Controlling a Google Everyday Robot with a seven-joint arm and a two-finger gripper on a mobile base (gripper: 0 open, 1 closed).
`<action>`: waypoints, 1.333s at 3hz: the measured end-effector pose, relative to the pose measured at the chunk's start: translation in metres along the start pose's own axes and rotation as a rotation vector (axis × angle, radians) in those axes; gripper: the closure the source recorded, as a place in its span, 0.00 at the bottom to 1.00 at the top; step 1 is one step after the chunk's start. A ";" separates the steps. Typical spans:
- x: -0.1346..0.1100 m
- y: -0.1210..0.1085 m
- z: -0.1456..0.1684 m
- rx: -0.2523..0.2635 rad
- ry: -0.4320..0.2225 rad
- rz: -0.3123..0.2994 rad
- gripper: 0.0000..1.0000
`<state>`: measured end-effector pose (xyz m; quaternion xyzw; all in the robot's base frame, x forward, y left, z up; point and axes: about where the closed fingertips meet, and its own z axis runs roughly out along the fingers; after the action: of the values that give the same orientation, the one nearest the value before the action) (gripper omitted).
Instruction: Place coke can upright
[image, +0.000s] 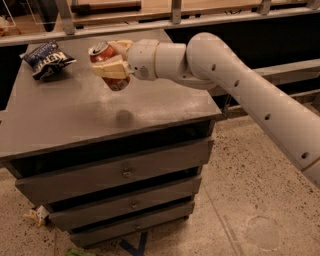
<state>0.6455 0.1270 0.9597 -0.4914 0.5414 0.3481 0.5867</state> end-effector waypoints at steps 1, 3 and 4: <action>0.010 -0.003 0.000 0.022 -0.001 0.061 1.00; 0.028 -0.002 0.004 0.057 -0.053 0.194 1.00; 0.032 0.000 0.006 0.065 -0.080 0.212 1.00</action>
Offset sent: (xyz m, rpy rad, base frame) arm 0.0121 -0.0088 -0.0352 0.1418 0.2238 -0.0865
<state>0.6523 0.1286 0.9283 -0.3978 0.5775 0.4098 0.5834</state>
